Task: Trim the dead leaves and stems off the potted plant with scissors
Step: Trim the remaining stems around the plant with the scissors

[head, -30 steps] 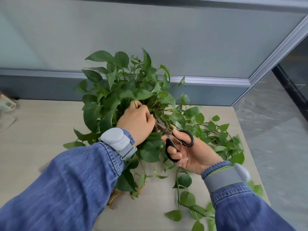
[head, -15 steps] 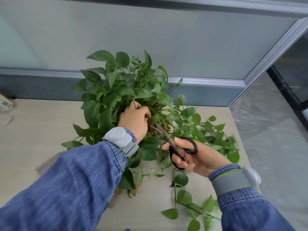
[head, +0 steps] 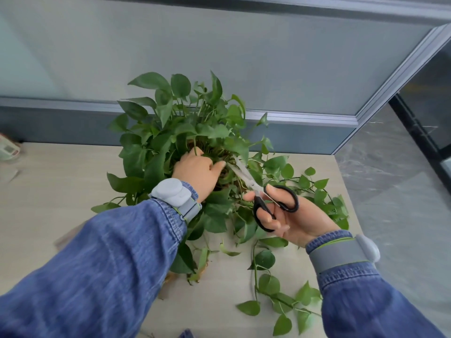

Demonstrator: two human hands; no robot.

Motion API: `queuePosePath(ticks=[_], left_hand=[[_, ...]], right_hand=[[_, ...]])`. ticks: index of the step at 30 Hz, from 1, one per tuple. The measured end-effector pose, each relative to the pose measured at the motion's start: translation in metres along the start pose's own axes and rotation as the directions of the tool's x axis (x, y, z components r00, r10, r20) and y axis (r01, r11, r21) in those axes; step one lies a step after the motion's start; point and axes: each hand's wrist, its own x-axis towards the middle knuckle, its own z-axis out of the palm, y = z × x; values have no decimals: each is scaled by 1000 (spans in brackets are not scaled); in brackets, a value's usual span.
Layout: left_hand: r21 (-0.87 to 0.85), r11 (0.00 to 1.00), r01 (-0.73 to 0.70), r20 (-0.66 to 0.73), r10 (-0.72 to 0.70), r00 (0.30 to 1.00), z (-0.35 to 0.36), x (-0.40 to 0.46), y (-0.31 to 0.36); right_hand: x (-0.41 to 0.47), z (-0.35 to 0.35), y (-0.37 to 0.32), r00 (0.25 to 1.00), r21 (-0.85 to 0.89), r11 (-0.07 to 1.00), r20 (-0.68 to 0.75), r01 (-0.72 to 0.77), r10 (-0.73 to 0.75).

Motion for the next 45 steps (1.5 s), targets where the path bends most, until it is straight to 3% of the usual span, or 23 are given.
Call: queuePosePath(ticks=[4,11,18,23,33,40,45], left_hand=[[174,985,1,-19,2,1000,6,-2,7],[274,962,16,-91,9,996,15,-9,13],[135,990,39,-89,-27,996,11,-14,15],[-32,998,50,-67,-52,996,4,-15,10],[-198,977,84,-29,-92,995,-2,-16,2],[-245,966,77,-34,-88,996,-3,-18,0],[-244,966,81,-69,-101,993,-5,-17,2]], right_hand=[[2,-1,-3,990,-205,977,-138,-59,30],[7,3,-19,964,-462,870,-262,-173,53],[7,6,-30,973,-555,813,-222,-174,57],[8,3,-32,971,-567,798,-224,-203,87],[38,8,-23,978,-377,912,-189,-160,93],[41,5,-15,982,-282,951,-168,-130,85],[29,-1,-23,982,-315,941,-177,-123,69]])
